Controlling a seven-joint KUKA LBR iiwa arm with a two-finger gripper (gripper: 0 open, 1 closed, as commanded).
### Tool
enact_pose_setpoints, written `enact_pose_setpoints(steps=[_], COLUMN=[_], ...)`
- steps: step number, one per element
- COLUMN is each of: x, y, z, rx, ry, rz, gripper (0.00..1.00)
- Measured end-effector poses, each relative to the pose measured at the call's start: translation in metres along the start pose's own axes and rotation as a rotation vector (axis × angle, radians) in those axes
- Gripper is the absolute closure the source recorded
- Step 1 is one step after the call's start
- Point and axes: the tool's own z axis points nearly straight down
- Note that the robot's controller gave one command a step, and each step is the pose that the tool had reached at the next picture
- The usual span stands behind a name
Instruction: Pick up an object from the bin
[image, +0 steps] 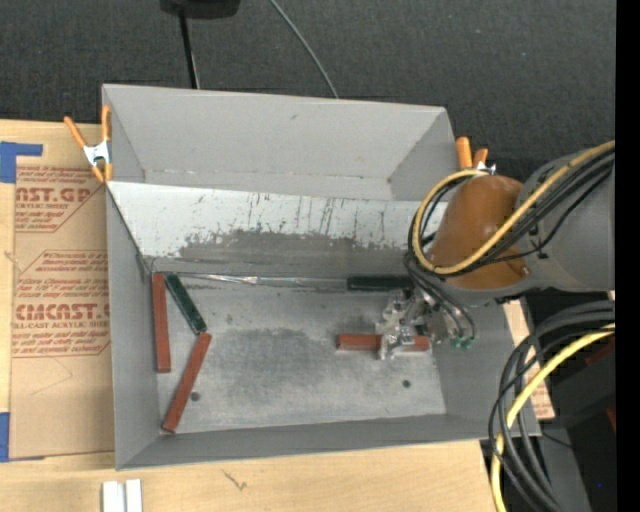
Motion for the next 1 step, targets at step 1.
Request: enact_pose_setpoints(steps=[1], x=[-0.0087], y=[-0.0077], z=[-0.1383], rx=[-0.005], ry=[0.02], rz=[0.014], gripper=[1.0])
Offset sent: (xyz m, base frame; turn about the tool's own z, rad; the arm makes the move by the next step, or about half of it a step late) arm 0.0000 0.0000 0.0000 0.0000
